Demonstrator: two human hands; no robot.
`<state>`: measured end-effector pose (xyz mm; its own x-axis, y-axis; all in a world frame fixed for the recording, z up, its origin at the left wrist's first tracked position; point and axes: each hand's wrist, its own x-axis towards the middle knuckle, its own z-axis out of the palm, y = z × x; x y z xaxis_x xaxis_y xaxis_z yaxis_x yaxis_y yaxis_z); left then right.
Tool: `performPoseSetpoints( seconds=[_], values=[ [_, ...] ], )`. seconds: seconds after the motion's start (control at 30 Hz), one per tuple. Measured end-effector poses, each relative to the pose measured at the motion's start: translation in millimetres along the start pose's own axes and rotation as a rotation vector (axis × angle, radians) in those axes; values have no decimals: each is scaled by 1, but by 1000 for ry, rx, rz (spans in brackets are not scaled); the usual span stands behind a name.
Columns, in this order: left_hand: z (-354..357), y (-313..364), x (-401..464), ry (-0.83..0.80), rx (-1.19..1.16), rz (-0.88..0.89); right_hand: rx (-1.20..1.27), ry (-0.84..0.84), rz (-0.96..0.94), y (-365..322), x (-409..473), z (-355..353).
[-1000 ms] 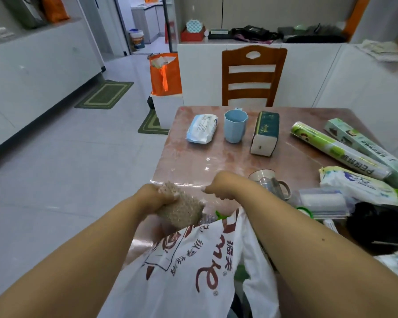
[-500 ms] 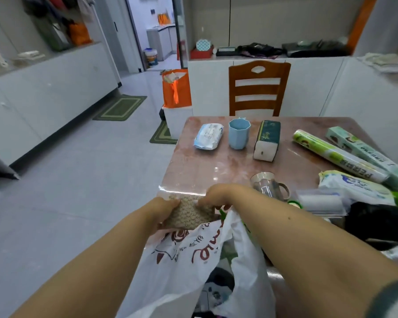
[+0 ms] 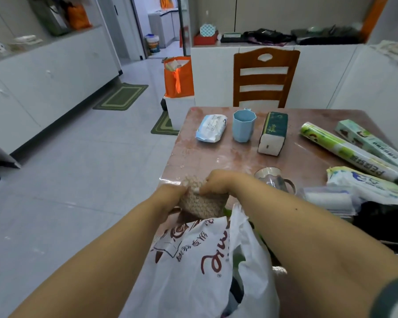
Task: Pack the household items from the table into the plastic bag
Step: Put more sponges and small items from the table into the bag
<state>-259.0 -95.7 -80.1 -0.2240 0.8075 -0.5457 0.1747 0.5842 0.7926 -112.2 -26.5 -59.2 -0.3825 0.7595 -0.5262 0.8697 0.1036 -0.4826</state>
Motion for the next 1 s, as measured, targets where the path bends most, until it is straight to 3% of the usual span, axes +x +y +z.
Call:
performPoseSetpoints(
  seconds=[0.13, 0.27, 0.37, 0.47, 0.53, 0.63, 0.77, 0.87, 1.0],
  values=[
    [-10, 42, -51, 143, 241, 254, 409, 314, -62, -7, -45, -45],
    [-16, 67, -149, -150, 485, 224, 666, 549, -160, -1, -127, -76],
    [-1, 64, -208, -282, 931, 152, 777, 583, -213, 14, -180, -76],
    [22, 43, -231, -121, 1356, 224, 748, 559, -172, 28, -213, -64],
    [30, 29, -236, -58, 1470, 303, 721, 517, -147, 33, -231, -57],
    [14, 23, -238, 15, 1447, 289, 699, 426, -113, 40, -258, -48],
    [-35, 36, -256, 215, 1088, 240, 631, 297, -65, 37, -276, -6],
    [-54, 39, -268, 312, 957, 263, 503, 127, -34, 7, -252, 53],
    [-56, 39, -276, 324, 925, 291, 303, 148, -62, -32, -216, 107]
  ],
)
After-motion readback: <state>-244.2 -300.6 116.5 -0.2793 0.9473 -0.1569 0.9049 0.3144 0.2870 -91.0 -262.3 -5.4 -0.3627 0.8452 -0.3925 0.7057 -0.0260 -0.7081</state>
